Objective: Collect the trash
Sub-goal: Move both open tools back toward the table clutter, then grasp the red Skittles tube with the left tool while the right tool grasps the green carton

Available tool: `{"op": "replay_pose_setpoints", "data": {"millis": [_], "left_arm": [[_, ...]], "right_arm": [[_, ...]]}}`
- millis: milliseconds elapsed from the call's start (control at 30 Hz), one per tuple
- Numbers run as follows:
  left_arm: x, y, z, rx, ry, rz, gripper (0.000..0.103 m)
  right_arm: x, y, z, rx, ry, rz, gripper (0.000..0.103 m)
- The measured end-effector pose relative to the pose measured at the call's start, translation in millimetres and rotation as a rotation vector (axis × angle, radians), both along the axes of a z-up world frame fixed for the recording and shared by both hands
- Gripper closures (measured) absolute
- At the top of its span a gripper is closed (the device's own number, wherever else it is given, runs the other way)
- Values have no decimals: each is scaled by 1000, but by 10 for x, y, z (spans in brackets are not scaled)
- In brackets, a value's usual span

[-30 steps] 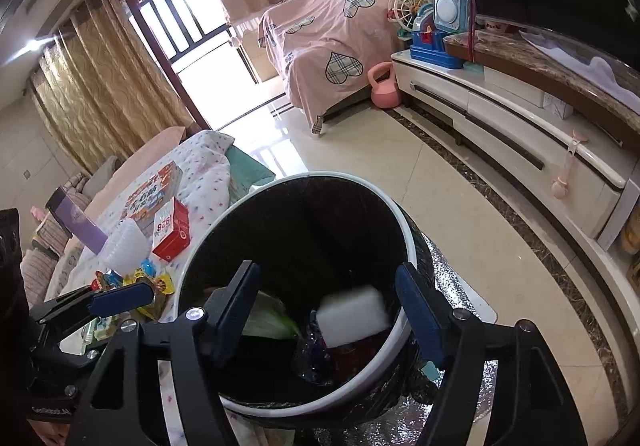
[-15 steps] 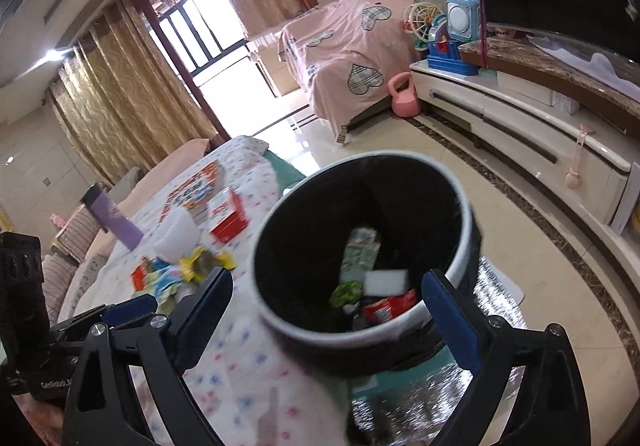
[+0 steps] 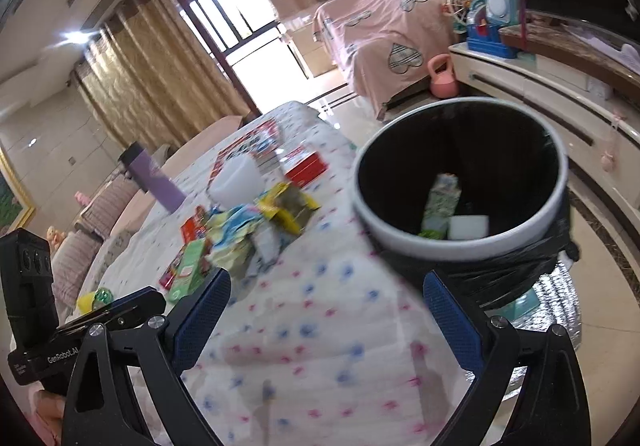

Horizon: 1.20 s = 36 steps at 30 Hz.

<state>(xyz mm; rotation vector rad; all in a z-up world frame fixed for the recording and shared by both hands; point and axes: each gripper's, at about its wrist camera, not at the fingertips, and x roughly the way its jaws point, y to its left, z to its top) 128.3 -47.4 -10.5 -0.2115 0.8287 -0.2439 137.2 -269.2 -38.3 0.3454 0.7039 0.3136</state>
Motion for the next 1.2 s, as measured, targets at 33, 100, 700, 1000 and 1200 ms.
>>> {"op": "replay_pose_setpoints", "data": {"millis": [33, 100, 700, 1000, 1200], "left_arm": [[-7, 44, -7, -3, 2, 9, 33], [-21, 149, -30, -9, 6, 30, 33], [104, 942, -317, 46, 46, 117, 33], [484, 1091, -379, 108, 59, 84, 33], [672, 1018, -461, 126, 76, 45, 33]], "right_arm": [[-4, 50, -5, 0, 1, 7, 5], [-12, 131, -5, 2, 0, 19, 5], [-21, 1157, -58, -44, 16, 174, 16], [182, 1516, -122, -78, 33, 207, 32], [374, 1636, -230, -90, 68, 217, 41]]}}
